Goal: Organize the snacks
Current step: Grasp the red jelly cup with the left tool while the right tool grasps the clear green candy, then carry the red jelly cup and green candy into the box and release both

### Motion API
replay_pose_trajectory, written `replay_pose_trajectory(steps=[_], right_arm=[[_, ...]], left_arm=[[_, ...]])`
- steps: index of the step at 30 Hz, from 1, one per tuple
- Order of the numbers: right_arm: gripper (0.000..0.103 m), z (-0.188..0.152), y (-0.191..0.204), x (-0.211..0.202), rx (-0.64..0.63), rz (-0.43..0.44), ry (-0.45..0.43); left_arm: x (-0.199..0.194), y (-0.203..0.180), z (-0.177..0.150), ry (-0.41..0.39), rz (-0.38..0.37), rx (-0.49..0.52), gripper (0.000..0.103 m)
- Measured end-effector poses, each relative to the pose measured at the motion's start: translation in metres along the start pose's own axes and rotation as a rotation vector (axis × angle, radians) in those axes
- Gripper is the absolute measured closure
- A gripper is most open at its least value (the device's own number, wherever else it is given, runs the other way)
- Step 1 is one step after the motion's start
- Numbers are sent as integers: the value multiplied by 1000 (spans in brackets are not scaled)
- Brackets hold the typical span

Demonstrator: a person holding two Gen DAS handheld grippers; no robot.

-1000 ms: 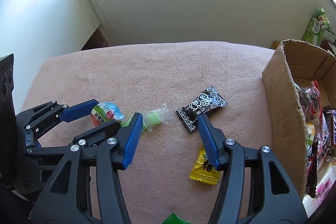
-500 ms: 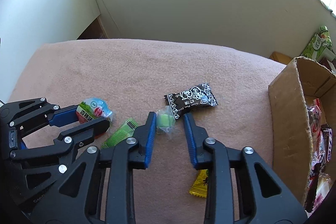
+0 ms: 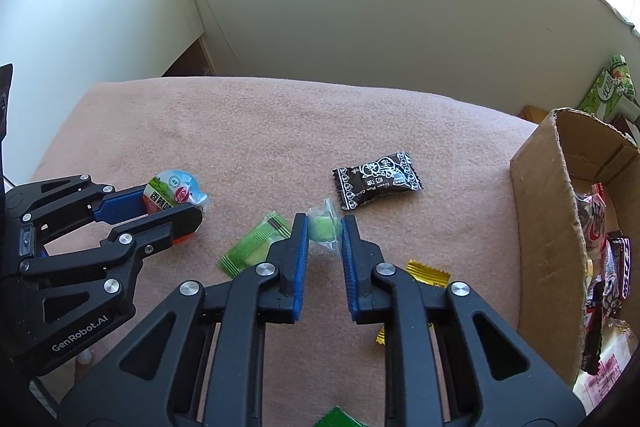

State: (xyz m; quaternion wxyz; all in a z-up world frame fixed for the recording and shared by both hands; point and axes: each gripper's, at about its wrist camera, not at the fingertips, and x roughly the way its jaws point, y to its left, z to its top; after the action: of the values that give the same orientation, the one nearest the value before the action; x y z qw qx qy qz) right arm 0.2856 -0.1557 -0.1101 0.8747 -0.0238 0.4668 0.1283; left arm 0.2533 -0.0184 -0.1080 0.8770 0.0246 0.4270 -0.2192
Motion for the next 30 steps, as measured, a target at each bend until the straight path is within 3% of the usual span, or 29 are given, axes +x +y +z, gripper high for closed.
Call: replay_pose_trajectory(steps=[14, 30], right_arm=[[87, -6, -6, -51, 1, -1, -85], [87, -28, -60, -103, 64, -31, -155]], left_arm=[[-26, -23, 9, -55, -18, 13, 83], [-18, -90, 34, -87, -99, 73, 83]])
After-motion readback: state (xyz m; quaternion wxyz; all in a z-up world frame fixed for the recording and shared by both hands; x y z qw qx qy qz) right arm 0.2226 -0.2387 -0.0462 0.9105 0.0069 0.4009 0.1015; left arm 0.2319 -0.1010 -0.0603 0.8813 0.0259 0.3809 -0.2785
